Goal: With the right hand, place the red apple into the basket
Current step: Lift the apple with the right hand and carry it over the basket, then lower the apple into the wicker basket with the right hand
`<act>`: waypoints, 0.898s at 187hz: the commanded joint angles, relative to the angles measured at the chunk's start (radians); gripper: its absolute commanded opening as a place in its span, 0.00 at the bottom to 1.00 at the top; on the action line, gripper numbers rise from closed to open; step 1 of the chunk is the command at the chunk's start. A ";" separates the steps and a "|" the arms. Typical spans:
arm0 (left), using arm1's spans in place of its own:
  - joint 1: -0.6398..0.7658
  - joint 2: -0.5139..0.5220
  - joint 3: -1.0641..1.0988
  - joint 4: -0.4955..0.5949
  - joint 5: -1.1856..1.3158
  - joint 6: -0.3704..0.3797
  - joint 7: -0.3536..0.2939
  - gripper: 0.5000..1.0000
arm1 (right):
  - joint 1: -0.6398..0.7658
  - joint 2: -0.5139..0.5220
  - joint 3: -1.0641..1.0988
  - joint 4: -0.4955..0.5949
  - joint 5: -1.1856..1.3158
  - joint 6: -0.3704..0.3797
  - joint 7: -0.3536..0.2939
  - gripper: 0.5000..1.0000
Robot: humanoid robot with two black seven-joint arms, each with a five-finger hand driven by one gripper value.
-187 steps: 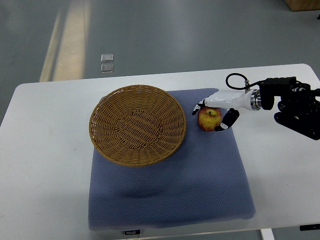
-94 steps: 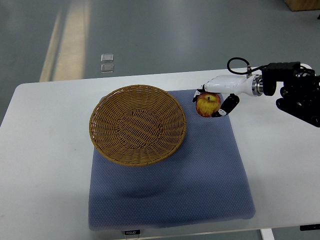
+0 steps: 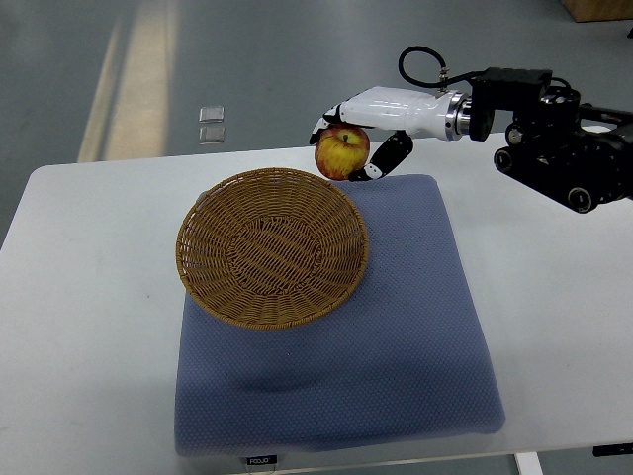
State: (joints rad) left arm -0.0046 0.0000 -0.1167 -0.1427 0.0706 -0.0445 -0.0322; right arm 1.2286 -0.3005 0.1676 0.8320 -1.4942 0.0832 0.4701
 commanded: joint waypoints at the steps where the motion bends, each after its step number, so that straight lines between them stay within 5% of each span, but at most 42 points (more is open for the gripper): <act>1: 0.000 0.000 0.000 0.000 0.000 0.000 0.000 1.00 | -0.017 0.066 0.003 -0.019 0.000 -0.016 -0.030 0.48; 28: 0.000 0.000 0.000 0.000 0.000 0.000 0.000 1.00 | -0.055 0.153 0.003 -0.050 -0.001 -0.017 -0.050 0.49; 116: 0.000 0.000 0.000 0.000 0.000 0.000 0.000 1.00 | -0.135 0.215 -0.013 -0.053 -0.015 -0.028 -0.064 0.50; 168: 0.000 0.000 0.000 0.000 0.000 0.000 0.000 1.00 | -0.135 0.254 -0.011 -0.051 -0.015 -0.042 -0.064 0.62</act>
State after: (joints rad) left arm -0.0046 0.0000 -0.1165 -0.1427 0.0706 -0.0445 -0.0322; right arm 1.0938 -0.0612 0.1550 0.7800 -1.5096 0.0428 0.4063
